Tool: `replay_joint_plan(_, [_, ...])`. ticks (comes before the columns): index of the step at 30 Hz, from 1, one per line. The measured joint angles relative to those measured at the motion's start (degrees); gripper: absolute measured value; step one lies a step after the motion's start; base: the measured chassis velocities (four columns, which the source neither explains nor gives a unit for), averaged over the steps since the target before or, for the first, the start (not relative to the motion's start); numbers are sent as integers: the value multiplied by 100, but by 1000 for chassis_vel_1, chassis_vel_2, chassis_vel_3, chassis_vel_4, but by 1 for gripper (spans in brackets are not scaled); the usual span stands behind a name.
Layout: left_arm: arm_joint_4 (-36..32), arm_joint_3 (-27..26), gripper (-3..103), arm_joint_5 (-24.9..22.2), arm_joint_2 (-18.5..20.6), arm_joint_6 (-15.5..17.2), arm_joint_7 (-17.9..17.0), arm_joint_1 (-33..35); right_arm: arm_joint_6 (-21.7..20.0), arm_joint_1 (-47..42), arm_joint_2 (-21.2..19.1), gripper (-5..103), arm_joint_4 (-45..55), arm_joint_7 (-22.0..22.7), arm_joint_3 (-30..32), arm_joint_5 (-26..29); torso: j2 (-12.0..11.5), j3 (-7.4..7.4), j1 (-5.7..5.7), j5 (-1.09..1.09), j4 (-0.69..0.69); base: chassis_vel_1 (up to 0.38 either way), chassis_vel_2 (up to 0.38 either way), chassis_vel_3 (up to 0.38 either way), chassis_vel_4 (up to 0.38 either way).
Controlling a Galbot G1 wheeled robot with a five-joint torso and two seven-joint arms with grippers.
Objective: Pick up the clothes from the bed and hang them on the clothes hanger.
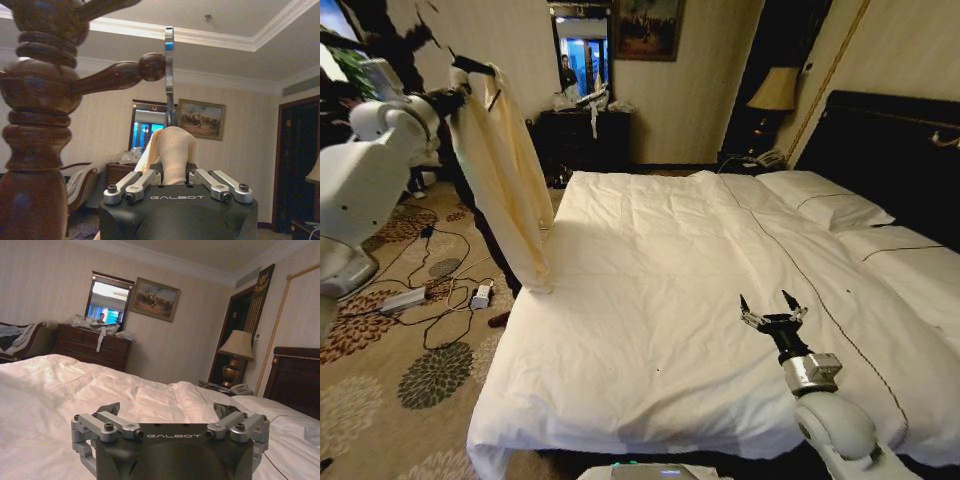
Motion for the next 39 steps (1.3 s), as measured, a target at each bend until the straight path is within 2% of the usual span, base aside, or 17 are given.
replay_joint_plan(15, [-485, -135, 18, 28, 65, 39, -205, 82, 0, 0, 0, 100, 0, 0, 0, 0, 0, 0, 0, 0, -3, 0, 0, 0, 0])
replay_joint_plan(24, [-915, -263, 18, 84, 367, 55, -322, 333, 0, 0, 0, 100, 0, 0, 0, 0, 0, 0, 0, -1, 0, 0, 0, 0, 0])
replay_joint_plan(31, [-796, -295, 18, 77, 407, 65, -339, 347, 0, 0, 0, 100, 0, 0, 0, 0, 0, 0, 0, 0, -2, 0, 0, 0, 0])
replay_joint_plan(39, [-555, -276, 18, 73, 226, 65, -333, 280, 0, 0, 0, 100, 0, 0, 0, 0, 0, 0, 0, 1, -4, 0, 0, 0, 0])
